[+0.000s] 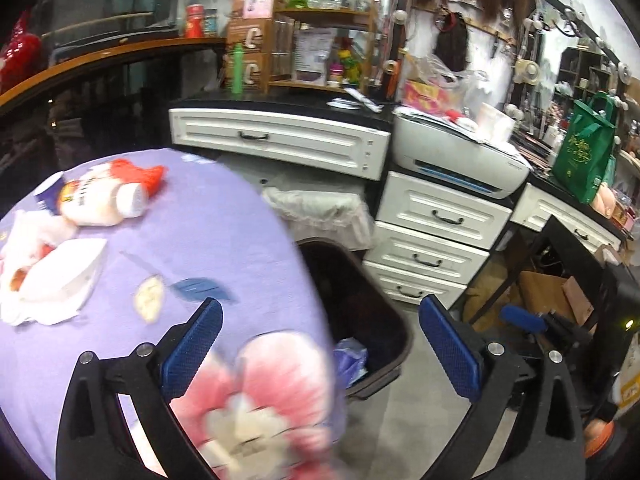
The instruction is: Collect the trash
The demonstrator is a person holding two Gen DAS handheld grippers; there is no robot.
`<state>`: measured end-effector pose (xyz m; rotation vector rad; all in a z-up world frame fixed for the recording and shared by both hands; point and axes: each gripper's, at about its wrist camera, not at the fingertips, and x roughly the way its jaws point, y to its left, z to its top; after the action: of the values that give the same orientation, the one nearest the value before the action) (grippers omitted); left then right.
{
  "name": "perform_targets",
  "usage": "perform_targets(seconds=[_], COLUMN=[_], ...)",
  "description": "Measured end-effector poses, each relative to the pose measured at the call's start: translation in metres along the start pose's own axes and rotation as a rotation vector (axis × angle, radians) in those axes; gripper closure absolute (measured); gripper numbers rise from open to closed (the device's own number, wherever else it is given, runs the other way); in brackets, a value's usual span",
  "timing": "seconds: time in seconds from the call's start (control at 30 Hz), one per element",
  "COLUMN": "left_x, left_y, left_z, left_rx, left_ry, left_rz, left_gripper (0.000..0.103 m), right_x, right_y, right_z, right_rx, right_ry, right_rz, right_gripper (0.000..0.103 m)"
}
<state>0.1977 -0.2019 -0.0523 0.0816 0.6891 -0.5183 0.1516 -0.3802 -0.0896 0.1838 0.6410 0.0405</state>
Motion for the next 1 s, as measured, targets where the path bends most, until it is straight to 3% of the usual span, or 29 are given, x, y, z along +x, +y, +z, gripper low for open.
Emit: perform_targets(seconds=[0.3,0.67,0.83,1.0], left_x=[-0.044,-0.096,-0.110,-0.110], left_y=[0.073,0.183,0.218,0.233], left_z=[-0.019,-0.051,-0.059,-0.060], left_rx=[-0.043,-0.183,-0.264,-0.276], left_ry=[-0.004,0.009,0.005,0.007], left_rz=[0.141,0.325,0.340,0.347], left_gripper=[0.006,0.006,0.006,0.006], right_x=[0.018,0.048,0.068,0.092], right_y=[0.082,0.211,0.253,0.279], right_z=[0.027,0.053,0.070,0.084], right_rx=[-0.183,-0.458,-0.532,-0.590], right_ry=[0.006,0.011,0.027,0.048], right_rz=[0.138,0.291,0.300,0.318], right_gripper=[0.026,0.026,0.026,0.026])
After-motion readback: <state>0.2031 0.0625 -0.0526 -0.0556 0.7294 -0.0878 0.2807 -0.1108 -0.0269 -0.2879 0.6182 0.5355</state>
